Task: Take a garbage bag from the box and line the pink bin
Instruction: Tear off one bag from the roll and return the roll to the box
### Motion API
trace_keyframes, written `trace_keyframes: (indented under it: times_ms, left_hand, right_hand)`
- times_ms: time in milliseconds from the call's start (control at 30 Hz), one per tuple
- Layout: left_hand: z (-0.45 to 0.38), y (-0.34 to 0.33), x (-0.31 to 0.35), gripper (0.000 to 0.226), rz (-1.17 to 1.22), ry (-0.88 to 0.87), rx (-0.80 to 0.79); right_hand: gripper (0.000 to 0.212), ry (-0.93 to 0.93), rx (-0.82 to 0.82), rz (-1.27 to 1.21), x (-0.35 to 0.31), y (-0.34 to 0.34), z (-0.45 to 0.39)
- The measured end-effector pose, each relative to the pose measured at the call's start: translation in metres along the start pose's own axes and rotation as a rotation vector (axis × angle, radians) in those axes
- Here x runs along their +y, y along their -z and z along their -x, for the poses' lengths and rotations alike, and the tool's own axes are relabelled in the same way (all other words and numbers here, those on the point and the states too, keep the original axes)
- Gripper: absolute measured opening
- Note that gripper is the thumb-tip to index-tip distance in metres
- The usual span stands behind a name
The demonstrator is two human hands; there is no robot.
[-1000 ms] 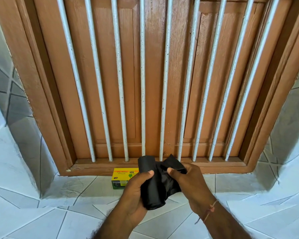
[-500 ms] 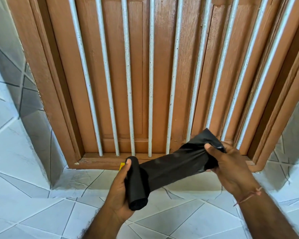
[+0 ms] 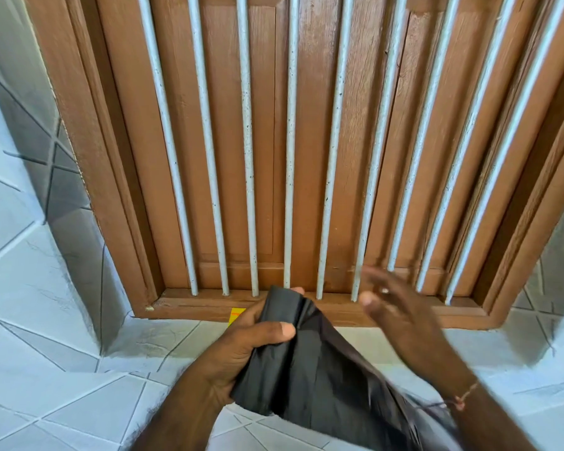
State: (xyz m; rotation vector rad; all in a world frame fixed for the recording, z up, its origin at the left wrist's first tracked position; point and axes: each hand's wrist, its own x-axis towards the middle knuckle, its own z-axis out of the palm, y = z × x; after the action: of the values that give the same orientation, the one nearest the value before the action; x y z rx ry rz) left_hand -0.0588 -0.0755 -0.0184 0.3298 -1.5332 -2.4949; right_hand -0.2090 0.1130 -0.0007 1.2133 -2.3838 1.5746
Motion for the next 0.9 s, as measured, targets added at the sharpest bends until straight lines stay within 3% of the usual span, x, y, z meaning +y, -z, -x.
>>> trace_keyframes:
  times_ms: [67,167,233,367,567,633,900]
  left_hand:
    - [0.001,-0.010,0.005,0.060,-0.029,-0.014,-0.107]
    - [-0.001,-0.011,0.008,0.063,-0.036,-0.022,-0.153]
    - [-0.002,-0.002,0.009,0.068,-0.040,-0.014,-0.099]
    - [0.002,0.013,0.005,0.067,-0.002,0.012,0.005]
    - [0.008,0.017,-0.014,0.058,0.205,0.042,0.123]
    - [0.009,0.020,-0.017,0.046,0.272,0.046,0.146]
    - [0.012,0.033,-0.020,0.040,0.364,0.076,0.219]
  right_hand:
    - [0.068,-0.039,-0.350,-0.318,-0.012,-0.027,-0.001]
    - [0.053,-0.140,-0.534,-0.604,-0.010,-0.047,-0.002]
    - [0.046,-0.189,-0.534,-0.594,-0.008,-0.041,-0.003]
    - [0.024,-0.082,-0.556,-0.398,-0.010,-0.019,-0.010]
    - [0.028,0.038,-0.555,-0.079,-0.018,-0.005,-0.028]
    - [0.030,0.031,-0.538,-0.054,-0.018,0.001,-0.031]
    - [0.025,-0.013,-0.466,-0.023,-0.008,0.029,-0.037]
